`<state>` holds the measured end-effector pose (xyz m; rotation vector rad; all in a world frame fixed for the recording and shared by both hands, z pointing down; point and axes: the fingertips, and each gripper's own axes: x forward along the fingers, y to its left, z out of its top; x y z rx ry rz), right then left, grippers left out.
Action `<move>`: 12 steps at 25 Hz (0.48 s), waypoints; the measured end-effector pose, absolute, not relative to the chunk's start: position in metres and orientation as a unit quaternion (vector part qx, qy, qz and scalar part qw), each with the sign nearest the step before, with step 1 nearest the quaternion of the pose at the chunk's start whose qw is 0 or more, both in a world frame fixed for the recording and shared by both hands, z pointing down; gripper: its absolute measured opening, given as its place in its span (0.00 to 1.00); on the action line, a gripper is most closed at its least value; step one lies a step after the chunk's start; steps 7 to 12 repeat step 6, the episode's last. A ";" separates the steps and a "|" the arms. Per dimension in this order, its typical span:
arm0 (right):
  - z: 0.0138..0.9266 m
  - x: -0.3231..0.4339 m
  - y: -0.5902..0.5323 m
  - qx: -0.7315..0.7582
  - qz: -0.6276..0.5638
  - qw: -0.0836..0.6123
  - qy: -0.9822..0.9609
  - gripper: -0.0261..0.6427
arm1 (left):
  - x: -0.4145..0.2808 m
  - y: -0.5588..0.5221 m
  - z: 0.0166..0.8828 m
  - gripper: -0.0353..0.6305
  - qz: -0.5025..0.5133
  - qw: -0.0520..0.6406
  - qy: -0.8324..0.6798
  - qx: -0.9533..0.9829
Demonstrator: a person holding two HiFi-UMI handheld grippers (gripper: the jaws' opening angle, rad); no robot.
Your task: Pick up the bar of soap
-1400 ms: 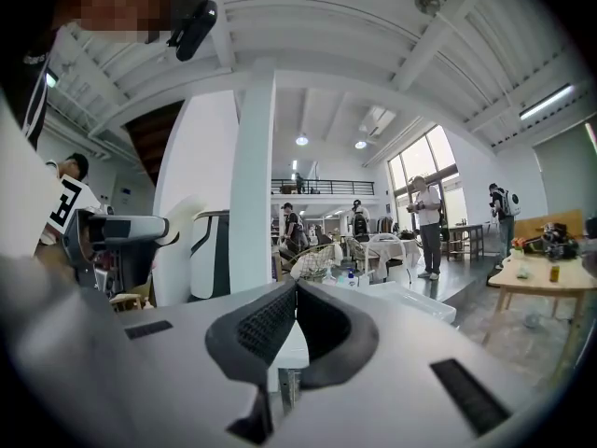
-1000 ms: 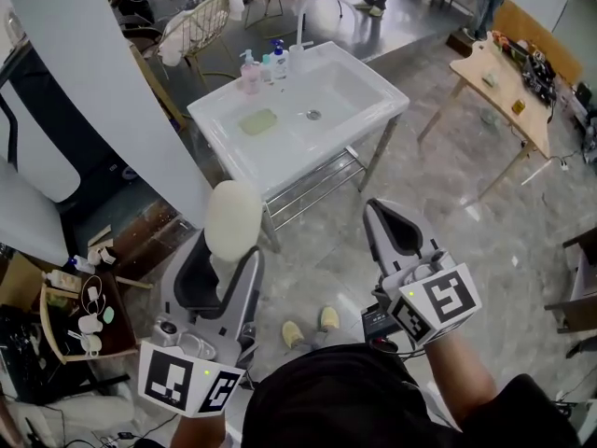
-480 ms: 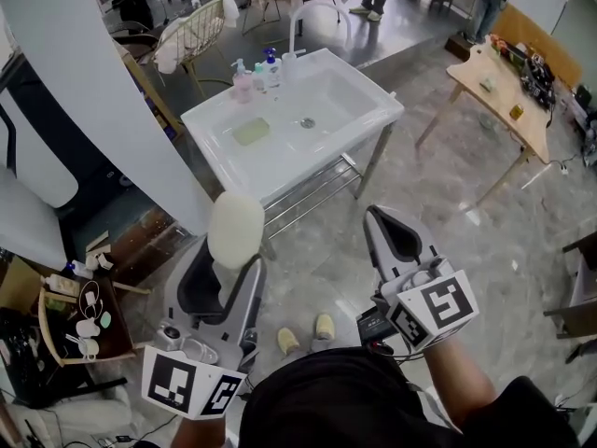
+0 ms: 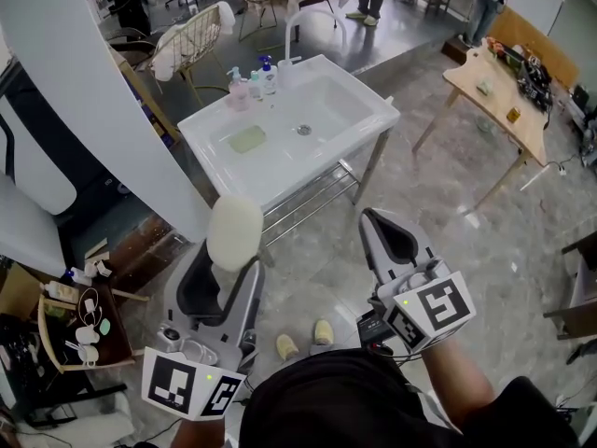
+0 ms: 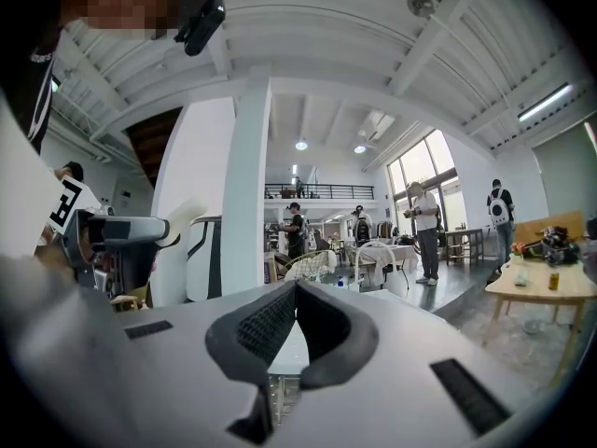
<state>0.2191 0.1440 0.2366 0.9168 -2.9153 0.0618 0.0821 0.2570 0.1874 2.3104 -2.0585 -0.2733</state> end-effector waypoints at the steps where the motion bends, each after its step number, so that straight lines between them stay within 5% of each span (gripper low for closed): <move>1: 0.236 0.220 0.143 0.299 0.020 0.042 -0.953 0.05 | 0.083 0.256 0.186 0.41 -0.088 0.016 -0.662 0.744; 12: 0.237 0.224 0.143 0.303 0.022 0.042 -0.952 0.05 | 0.087 0.256 0.182 0.41 -0.087 0.010 -0.659 0.747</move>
